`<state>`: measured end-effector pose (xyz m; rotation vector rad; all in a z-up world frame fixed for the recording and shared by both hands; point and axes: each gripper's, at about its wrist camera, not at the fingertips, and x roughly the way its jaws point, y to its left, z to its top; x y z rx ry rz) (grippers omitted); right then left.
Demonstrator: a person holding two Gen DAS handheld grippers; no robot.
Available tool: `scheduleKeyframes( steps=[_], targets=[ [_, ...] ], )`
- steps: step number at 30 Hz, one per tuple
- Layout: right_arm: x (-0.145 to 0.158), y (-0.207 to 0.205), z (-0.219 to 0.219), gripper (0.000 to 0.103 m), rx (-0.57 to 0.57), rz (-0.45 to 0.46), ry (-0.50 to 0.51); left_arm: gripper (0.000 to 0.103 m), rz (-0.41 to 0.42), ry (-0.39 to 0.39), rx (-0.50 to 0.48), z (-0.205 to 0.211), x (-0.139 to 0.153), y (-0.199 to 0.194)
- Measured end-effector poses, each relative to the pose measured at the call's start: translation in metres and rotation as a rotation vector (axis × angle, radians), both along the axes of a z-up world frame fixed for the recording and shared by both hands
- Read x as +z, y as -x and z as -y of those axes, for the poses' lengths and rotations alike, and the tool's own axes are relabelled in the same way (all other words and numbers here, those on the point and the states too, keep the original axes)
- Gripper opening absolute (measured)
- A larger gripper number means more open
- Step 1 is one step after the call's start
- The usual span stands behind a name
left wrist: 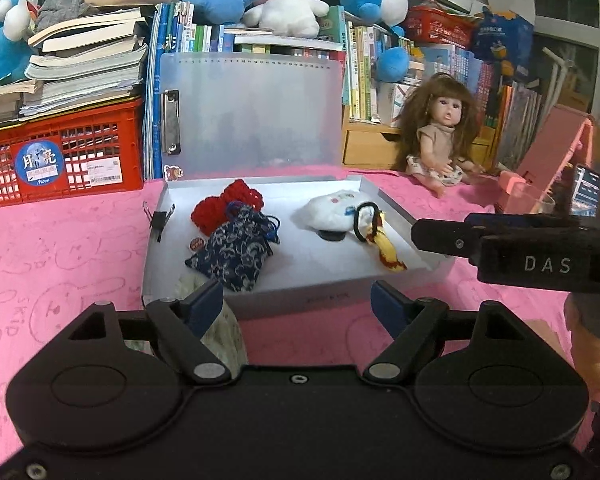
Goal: Organize objects
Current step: 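Withdraw both grippers from the box toward the purple plush and white tissue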
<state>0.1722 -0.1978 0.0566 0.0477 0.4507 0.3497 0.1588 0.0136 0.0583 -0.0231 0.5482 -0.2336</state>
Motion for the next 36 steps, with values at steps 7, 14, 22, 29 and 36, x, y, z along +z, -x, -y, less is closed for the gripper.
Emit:
scheduleKeyframes(
  steps=[7,14,22,29,36],
  targets=[
    [-0.006,0.019,0.0,0.082,0.018,0.0,0.008,0.081,-0.003,0.002,-0.006,-0.006,-0.006,0.026],
    [-0.011,0.034,0.006,0.082,0.017,-0.007,-0.001,0.081,-0.025,0.004,-0.009,-0.011,-0.015,0.043],
    [-0.02,0.051,0.011,0.083,0.016,-0.029,0.006,0.081,-0.036,0.001,-0.016,-0.014,-0.021,0.063],
    [-0.026,0.07,0.015,0.083,0.009,-0.012,-0.001,0.081,-0.041,0.006,-0.013,-0.016,-0.025,0.079],
    [-0.032,0.084,0.013,0.083,0.013,0.0,0.027,0.081,-0.041,0.001,-0.018,-0.016,-0.029,0.091]
  ],
)
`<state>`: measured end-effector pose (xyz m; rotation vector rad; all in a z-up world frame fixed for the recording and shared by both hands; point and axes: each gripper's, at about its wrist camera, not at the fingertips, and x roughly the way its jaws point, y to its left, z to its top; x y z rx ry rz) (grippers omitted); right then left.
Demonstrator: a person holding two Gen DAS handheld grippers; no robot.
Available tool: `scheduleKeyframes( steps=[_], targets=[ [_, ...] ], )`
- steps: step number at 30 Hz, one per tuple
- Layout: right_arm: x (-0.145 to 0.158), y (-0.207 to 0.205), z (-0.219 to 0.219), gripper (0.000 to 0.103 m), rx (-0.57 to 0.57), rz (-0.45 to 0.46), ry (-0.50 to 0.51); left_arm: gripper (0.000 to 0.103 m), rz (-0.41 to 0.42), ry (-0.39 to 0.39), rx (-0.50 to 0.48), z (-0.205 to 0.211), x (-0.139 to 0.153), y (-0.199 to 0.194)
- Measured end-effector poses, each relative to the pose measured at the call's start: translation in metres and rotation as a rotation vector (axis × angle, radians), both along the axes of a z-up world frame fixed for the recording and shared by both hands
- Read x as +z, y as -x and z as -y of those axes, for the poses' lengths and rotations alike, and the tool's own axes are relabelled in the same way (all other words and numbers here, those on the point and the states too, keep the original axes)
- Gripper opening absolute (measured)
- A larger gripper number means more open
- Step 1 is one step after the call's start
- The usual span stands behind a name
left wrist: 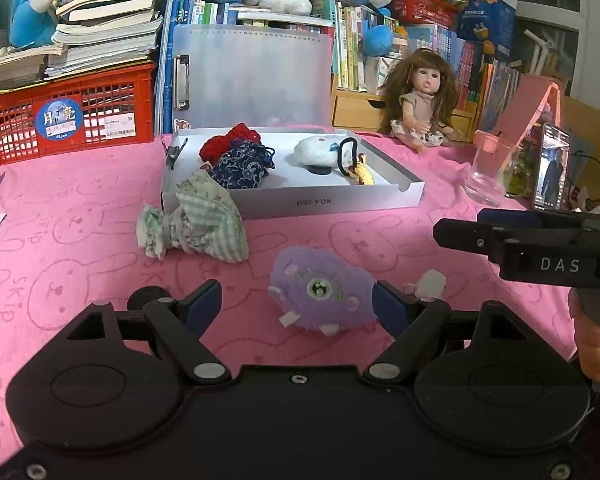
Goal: Organize objects
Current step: 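Withdraw both grippers from the box toward the purple plush and white tissue, then grasp the purple fuzzy plush with the left gripper while the right gripper grasps a white tissue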
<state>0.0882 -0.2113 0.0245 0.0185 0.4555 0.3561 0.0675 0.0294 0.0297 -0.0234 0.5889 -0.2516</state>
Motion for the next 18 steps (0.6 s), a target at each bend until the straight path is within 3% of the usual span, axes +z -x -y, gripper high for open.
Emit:
scheduleKeyframes(
  steps=[18],
  targets=[
    [-0.016,0.021,0.006,0.083,0.016,-0.038,0.008,0.079,0.004,-0.014,-0.036,0.005,-0.006,0.022]
  ],
)
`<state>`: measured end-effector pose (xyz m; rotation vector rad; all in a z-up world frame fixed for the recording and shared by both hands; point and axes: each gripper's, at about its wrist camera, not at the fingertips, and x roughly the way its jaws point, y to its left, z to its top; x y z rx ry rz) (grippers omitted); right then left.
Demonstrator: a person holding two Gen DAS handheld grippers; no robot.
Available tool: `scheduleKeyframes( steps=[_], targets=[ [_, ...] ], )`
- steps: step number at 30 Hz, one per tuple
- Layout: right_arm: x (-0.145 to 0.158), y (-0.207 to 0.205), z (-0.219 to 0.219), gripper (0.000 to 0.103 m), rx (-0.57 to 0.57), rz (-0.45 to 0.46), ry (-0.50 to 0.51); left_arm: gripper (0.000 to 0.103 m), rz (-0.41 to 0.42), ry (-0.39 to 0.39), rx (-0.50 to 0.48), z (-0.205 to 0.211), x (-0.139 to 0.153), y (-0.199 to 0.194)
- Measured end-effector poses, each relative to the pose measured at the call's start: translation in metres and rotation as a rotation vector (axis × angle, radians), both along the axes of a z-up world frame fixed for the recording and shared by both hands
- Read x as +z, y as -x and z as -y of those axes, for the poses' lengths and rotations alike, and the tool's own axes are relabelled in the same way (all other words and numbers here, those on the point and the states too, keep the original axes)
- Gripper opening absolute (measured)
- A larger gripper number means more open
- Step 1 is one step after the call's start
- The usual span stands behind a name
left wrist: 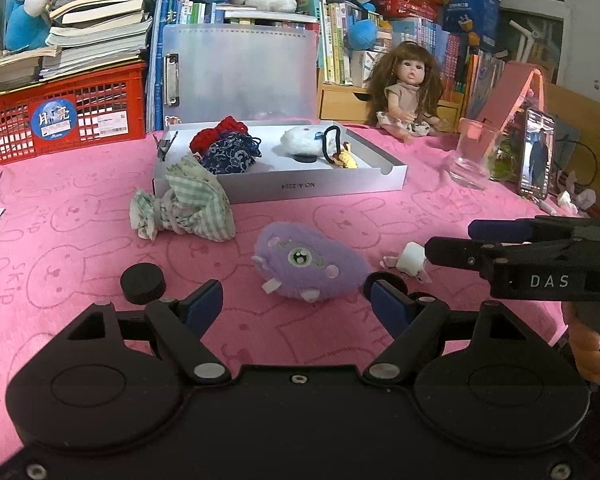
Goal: Organize objects
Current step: 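Grasp the purple fuzzy plush with the left gripper while the right gripper grasps a white tissue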
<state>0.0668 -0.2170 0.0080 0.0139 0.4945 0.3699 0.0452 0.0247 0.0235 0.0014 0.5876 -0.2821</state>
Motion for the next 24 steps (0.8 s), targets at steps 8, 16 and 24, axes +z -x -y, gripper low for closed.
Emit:
scheduleKeyframes(
  steps=[8,16,24],
  targets=[
    [-0.003,0.004,-0.005,0.083,0.017,-0.002,0.018,0.072,-0.007,0.003,-0.006,0.001,-0.003,0.001],
    [-0.007,-0.004,-0.011,0.079,0.017,-0.012,0.024,0.074,0.024,-0.01,-0.005,0.004,0.001,-0.013],
    [-0.01,-0.01,-0.016,0.056,0.03,-0.039,0.038,0.078,0.026,-0.029,-0.025,0.013,-0.003,-0.03]
  ],
)
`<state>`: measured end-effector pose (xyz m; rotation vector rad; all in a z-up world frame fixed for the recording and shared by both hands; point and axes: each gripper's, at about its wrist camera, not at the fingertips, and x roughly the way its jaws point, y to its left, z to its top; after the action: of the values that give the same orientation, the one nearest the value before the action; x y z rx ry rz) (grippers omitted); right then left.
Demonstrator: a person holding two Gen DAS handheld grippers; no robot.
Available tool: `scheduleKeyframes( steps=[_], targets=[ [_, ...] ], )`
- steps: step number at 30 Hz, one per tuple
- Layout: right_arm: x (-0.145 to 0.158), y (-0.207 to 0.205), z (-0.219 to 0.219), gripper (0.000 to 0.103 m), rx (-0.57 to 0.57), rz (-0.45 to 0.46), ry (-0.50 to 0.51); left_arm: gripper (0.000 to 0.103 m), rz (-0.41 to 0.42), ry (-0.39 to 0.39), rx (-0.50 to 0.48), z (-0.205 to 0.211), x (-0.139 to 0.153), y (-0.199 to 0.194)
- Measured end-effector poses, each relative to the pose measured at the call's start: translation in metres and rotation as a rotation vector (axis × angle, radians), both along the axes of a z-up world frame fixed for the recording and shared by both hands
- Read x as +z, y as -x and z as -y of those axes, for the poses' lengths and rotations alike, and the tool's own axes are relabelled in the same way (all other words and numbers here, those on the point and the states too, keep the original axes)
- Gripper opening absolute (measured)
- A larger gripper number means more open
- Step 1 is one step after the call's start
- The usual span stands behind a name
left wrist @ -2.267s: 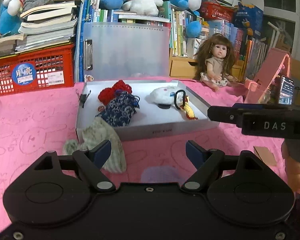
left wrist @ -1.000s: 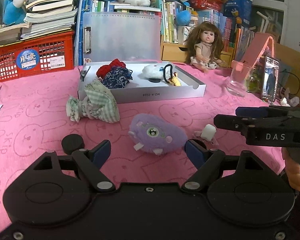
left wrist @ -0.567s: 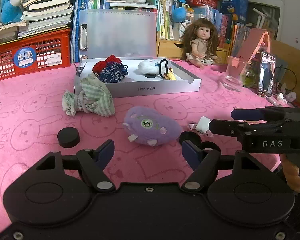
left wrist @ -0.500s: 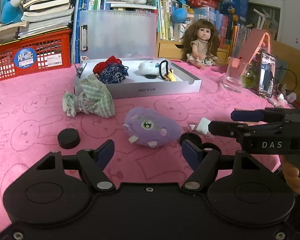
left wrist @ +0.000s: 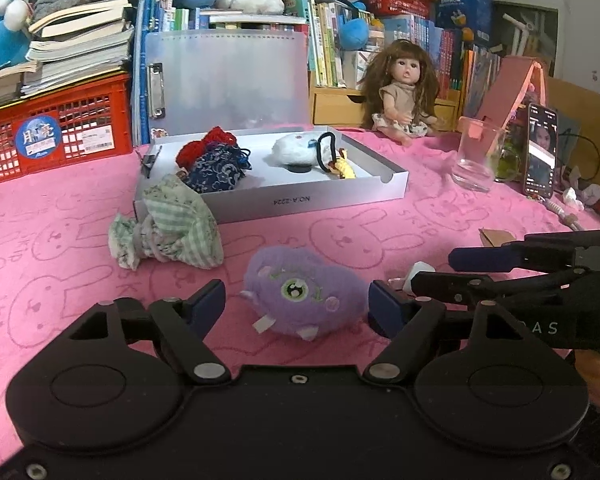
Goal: Organize objects
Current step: 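Grasp the purple fuzzy plush with the left gripper while the right gripper grasps a white tissue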
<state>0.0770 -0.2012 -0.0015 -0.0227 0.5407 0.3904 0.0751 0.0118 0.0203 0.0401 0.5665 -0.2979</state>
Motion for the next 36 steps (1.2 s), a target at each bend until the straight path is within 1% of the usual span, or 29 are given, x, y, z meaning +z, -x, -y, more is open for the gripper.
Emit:
scheduleKeyframes(
  steps=[5,7,8,9,12,17,22,27,32,36],
  targets=[
    [-0.003,-0.004,-0.001,0.048,0.014,-0.029,-0.017,0.08,-0.005,-0.015,-0.011,0.005,-0.004,-0.005],
    [-0.005,-0.007,-0.001,0.044,0.017,-0.045,-0.027,0.08,-0.012,-0.014,-0.009,0.005,-0.006,-0.008],
    [-0.005,-0.008,-0.002,0.038,0.017,-0.053,-0.032,0.08,-0.015,-0.011,-0.009,0.004,-0.006,-0.009],
    [-0.006,-0.009,-0.001,0.035,0.018,-0.06,-0.039,0.08,-0.017,-0.006,-0.009,0.004,-0.007,-0.01],
    [-0.006,-0.01,-0.002,0.03,0.02,-0.067,-0.058,0.08,-0.024,0.0,-0.008,0.004,-0.008,-0.013],
    [-0.006,-0.01,-0.003,0.029,0.015,-0.061,-0.057,0.08,-0.032,0.006,-0.011,0.005,-0.01,-0.015],
    [-0.006,-0.01,-0.002,0.029,0.004,-0.056,-0.056,0.07,-0.053,0.026,-0.015,0.006,-0.014,-0.018],
    [-0.003,-0.01,0.001,0.029,-0.011,-0.043,-0.058,0.067,-0.052,0.052,0.005,0.005,-0.012,-0.018],
    [0.001,-0.011,0.003,0.029,-0.026,-0.03,-0.059,0.066,-0.029,0.074,0.025,0.002,-0.003,-0.017],
    [0.005,-0.014,0.005,0.029,-0.038,-0.017,-0.061,0.066,-0.004,0.075,0.028,0.002,0.006,-0.019]
  ],
)
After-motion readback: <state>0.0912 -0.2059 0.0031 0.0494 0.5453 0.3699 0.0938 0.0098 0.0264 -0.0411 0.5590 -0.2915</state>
